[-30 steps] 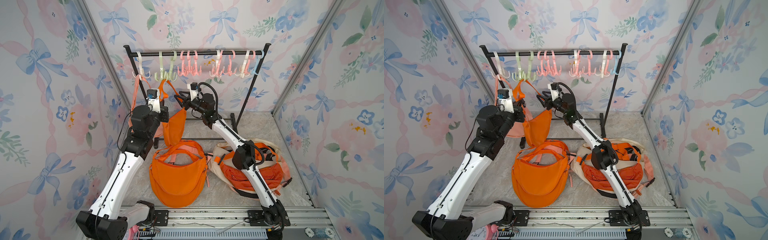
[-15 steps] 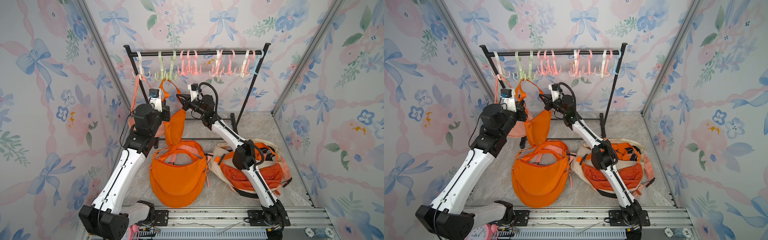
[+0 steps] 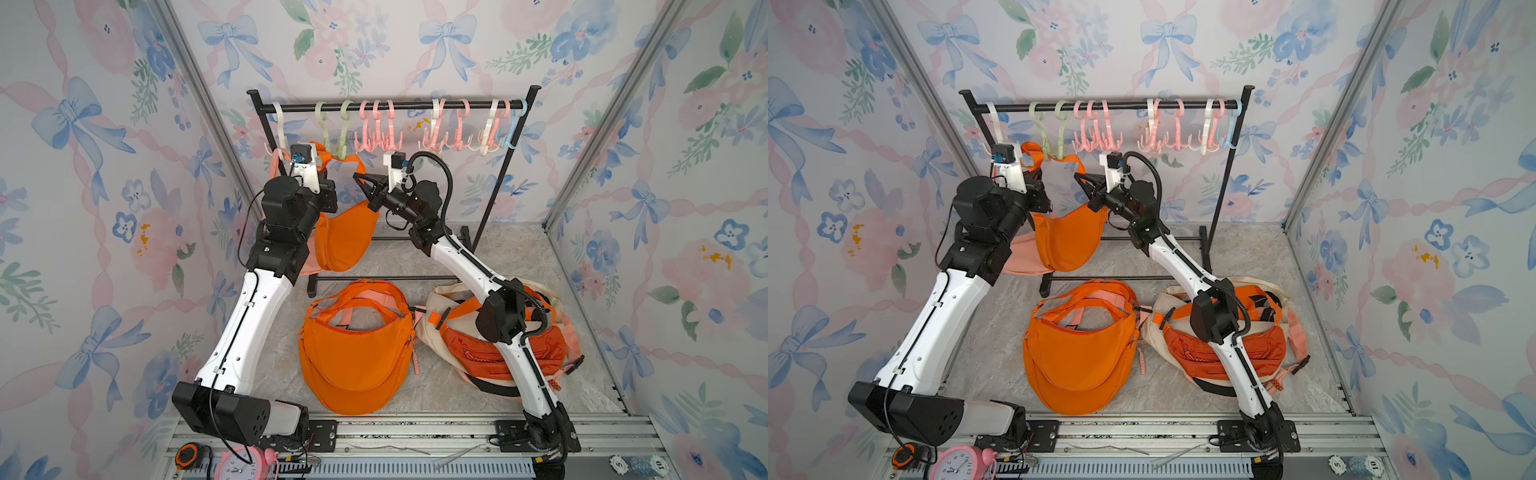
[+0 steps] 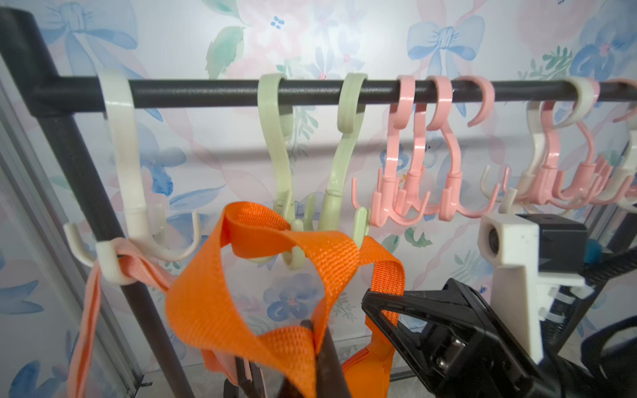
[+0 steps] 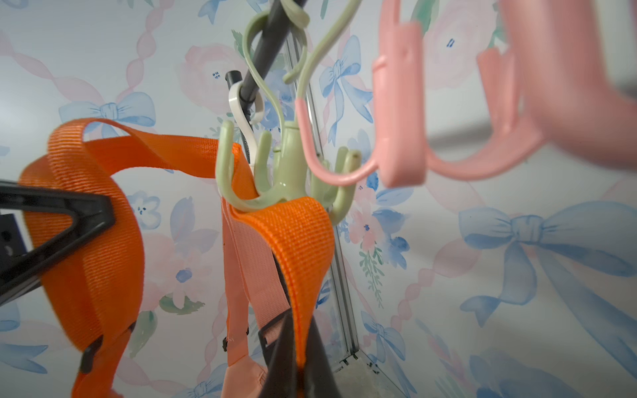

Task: Take the bag off the hook
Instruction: Pick up the bag from the hook.

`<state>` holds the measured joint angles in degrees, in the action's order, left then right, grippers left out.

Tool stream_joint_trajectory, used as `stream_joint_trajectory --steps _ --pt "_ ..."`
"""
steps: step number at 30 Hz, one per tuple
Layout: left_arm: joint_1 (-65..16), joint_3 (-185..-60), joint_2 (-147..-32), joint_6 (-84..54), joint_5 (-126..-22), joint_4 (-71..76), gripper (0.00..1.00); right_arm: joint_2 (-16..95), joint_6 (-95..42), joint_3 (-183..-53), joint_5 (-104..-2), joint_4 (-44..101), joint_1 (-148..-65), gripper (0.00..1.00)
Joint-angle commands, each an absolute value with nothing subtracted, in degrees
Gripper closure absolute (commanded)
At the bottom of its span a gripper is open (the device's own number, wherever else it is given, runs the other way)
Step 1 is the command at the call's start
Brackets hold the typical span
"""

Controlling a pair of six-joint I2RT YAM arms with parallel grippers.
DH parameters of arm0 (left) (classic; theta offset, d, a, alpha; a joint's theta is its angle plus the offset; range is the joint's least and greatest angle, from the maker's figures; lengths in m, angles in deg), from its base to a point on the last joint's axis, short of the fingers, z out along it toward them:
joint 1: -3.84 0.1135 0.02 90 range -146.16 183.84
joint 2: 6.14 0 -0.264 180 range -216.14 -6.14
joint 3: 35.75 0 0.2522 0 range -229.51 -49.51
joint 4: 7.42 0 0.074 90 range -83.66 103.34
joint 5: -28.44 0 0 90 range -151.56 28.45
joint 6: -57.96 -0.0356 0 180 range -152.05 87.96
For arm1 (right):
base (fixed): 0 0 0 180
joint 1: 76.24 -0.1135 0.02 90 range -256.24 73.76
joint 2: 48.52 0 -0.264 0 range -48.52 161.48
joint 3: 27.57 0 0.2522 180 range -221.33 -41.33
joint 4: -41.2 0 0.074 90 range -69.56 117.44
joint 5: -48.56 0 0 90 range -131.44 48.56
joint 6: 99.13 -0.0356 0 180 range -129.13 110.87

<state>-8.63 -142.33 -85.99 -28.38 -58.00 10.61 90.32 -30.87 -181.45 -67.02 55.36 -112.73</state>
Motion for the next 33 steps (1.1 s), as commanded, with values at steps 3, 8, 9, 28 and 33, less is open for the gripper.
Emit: stream_joint_trajectory --steps 3,8,9,28,33 --pt "-7.49 -150.19 -89.01 -28.04 -59.39 11.62 1.00 86.45 -31.83 -180.10 -68.31 59.39 -113.42 1.00" --pt "-6.18 -158.36 -92.60 -28.66 -59.09 13.45 1.00 85.14 -32.31 -179.88 -68.63 59.59 -113.39 1.00" --pt "-5.76 -159.57 -93.09 -28.62 -59.01 13.63 1.00 84.91 -32.40 -179.77 -68.56 59.74 -113.42 1.00" --pt "-4.33 -160.23 -86.86 -28.31 -59.10 13.25 1.00 72.48 -30.32 -164.97 -69.29 64.48 -115.07 1.00" --pt "-4.26 -154.80 -82.96 -27.40 -59.71 10.71 1.00 68.87 -28.85 -161.12 -69.05 64.08 -115.87 1.00"
